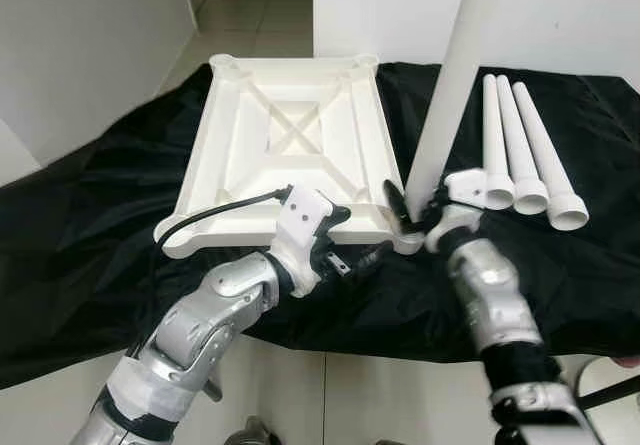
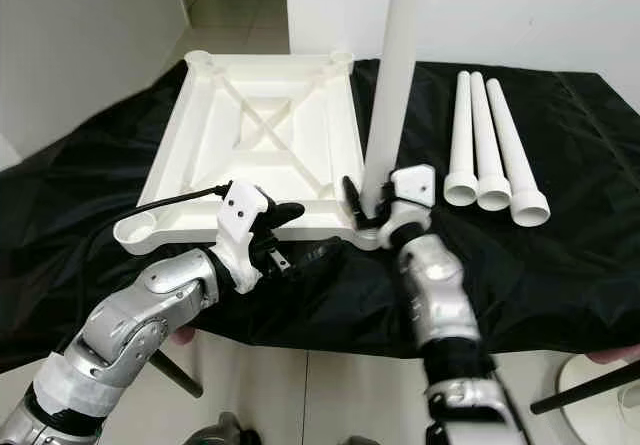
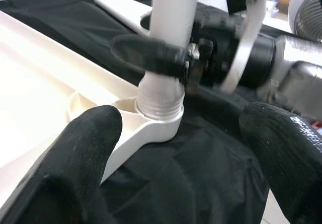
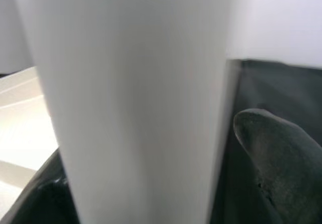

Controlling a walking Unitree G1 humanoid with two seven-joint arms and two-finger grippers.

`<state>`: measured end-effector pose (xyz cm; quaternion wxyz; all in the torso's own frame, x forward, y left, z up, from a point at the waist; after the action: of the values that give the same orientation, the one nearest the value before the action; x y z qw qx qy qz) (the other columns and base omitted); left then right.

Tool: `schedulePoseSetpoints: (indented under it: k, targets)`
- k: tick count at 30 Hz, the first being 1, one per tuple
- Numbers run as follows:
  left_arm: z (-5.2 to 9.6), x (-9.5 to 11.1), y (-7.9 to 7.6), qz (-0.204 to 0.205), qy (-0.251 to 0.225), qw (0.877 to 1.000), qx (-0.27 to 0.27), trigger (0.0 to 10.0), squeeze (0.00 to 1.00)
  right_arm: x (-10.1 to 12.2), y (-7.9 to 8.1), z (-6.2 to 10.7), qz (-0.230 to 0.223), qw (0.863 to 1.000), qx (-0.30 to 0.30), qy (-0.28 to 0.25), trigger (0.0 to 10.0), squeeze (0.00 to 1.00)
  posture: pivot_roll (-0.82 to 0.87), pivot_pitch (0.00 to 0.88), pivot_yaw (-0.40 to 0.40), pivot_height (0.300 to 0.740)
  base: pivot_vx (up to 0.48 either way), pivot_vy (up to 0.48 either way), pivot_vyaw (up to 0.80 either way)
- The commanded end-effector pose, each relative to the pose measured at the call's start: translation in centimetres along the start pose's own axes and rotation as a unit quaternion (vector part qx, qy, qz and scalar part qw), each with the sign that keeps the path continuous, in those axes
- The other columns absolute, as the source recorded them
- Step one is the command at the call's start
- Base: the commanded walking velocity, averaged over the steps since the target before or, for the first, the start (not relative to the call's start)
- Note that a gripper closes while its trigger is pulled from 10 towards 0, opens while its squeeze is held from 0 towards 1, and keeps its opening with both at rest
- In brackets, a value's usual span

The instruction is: Building children table

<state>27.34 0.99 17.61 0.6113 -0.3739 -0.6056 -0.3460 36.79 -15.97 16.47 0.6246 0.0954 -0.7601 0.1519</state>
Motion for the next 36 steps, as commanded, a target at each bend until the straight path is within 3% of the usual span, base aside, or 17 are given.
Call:
schedulePoseSetpoints:
  k: [1, 2, 7, 12, 13, 15, 16, 17, 18, 19, 20, 21, 25, 26, 29, 30, 36]
  targets:
    - [0.1, -0.2, -0.8, -0.003, 0.006, 0.999, -0.046, 10.0, 0.00, -0.5, 0.6, -0.1, -0.007, 1.000, 0.017, 0.005, 10.0, 0.00, 0.01, 0.000, 0.060, 0.740, 0.000, 0.000, 0.00]
    - [0.2, -0.3, -0.8, -0.005, 0.008, 0.999, -0.047, 10.0, 0.00, -0.6, 0.7, -0.3, 0.010, 0.998, 0.064, 0.018, 10.0, 0.00, 0.02, 0.000, 0.064, 0.740, 0.000, 0.000, 0.00]
    - [0.2, -0.2, -0.6, -0.009, 0.009, 0.999, -0.045, 10.0, 0.00, -1.1, 1.2, -0.6, 0.014, 0.992, 0.118, 0.041, 10.0, 0.00, 0.03, 0.000, 0.065, 0.740, 0.000, 0.000, 0.00]
    - [0.3, 0.0, -0.5, -0.011, 0.009, 0.999, -0.043, 10.0, 0.00, -1.5, 0.8, -0.5, 0.022, 0.988, 0.145, 0.055, 10.0, 0.00, 0.03, 0.000, 0.067, 0.740, 0.000, 0.000, 0.00]
    - [0.3, 0.0, -0.5, -0.011, 0.009, 0.999, -0.043, 10.0, 0.00, -1.8, 0.6, -0.3, 0.023, 0.987, 0.150, 0.061, 9.5, 0.00, 0.03, 0.000, 0.067, 0.740, 0.000, 0.000, 0.00]
    - [0.3, 0.1, -0.5, -0.012, 0.009, 0.999, -0.044, 10.0, 0.00, -2.0, 0.5, -0.3, 0.022, 0.986, 0.155, 0.065, 9.5, 0.00, 0.03, 0.000, 0.067, 0.740, 0.000, 0.000, 0.00]
    - [0.3, 0.1, -0.5, -0.012, 0.009, 0.999, -0.044, 10.0, 0.00, -2.1, 0.4, -0.2, 0.022, 0.985, 0.156, 0.067, 8.3, 0.00, 0.03, 0.000, 0.071, 0.740, 0.000, 0.000, 0.00]
    - [0.3, 0.1, -0.5, -0.012, 0.009, 0.999, -0.044, 10.0, 0.00, -2.1, 0.4, -0.2, 0.022, 0.985, 0.156, 0.067, 8.3, 0.00, 0.03, 0.000, 0.071, 0.740, 0.000, 0.000, 0.00]
    - [0.3, 0.1, -0.5, -0.012, 0.009, 0.999, -0.044, 10.0, 0.00, -2.3, 0.3, -0.1, 0.022, 0.985, 0.154, 0.070, 5.3, 0.00, 0.03, 0.000, 0.069, 0.740, 0.000, 0.000, 0.00]
    - [0.3, 0.1, -0.5, -0.011, 0.008, 0.999, -0.042, 10.0, 0.00, -2.5, 0.1, 0.0, 0.020, 0.985, 0.152, 0.073, 3.8, 0.00, 0.03, 0.000, 0.069, 0.740, 0.000, 0.000, 0.00]
    - [0.3, 0.1, -0.5, -0.011, 0.008, 0.999, -0.042, 10.0, 0.00, -2.5, 0.1, 0.0, 0.020, 0.985, 0.152, 0.073, 3.8, 0.00, 0.03, 0.000, 0.069, 0.740, 0.000, 0.000, 0.00]
    - [0.3, 0.2, -0.5, -0.011, 0.009, 0.999, -0.042, 10.0, 0.00, -2.7, -0.1, 0.1, 0.022, 0.986, 0.144, 0.075, 4.7, 0.00, 0.03, 0.000, 0.070, 0.740, 0.000, 0.000, 0.00]
    - [0.4, 0.0, -0.5, -0.012, 0.011, 0.999, -0.041, 10.0, 0.00, -3.1, 0.0, 0.4, 0.015, 0.986, 0.145, 0.077, 4.8, 0.00, 0.03, 0.000, 0.071, 0.740, 0.000, 0.000, 0.00]
    - [0.4, -0.1, -0.5, -0.012, 0.011, 0.999, -0.042, 10.0, 0.00, -3.2, 0.1, 0.5, 0.011, 0.986, 0.144, 0.079, 9.1, 0.00, 0.03, 0.000, 0.071, 0.740, 0.000, 0.000, 0.00]
    - [0.4, -0.1, -0.5, -0.011, 0.011, 0.999, -0.042, 10.0, 0.00, -3.4, 0.1, 0.6, 0.007, 0.986, 0.142, 0.083, 9.1, 0.00, 0.03, 0.000, 0.071, 0.740, 0.000, 0.000, 0.00]
    - [0.4, 0.0, -0.6, -0.011, 0.011, 0.999, -0.043, 10.0, 0.00, -3.6, 0.2, 0.7, 0.006, 0.986, 0.141, 0.085, 10.0, 0.00, 0.02, 0.006, 0.078, 0.740, 0.000, 0.000, 0.00]
    - [0.3, -0.1, -0.6, -0.010, 0.013, 0.999, -0.045, 10.0, 0.00, -4.2, 0.1, 1.0, -0.002, 0.988, 0.130, 0.088, 10.0, 0.00, 0.01, 0.014, 0.083, 0.740, 0.000, 0.000, 0.00]
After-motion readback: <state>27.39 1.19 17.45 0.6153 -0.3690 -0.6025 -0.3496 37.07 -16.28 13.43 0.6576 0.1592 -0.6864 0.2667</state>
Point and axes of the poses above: a point about 5 cm out from each wrist's last joint towards the gripper, its own z axis pointing back from the gripper into the wrist, its own x axis along the axis of the wrist's last joint, y = z × x, the point moved 4 cm from there along -z, pointing out of the wrist towards the gripper, and after that the axes turned 1 degree about -z, right-handed, at the moved point
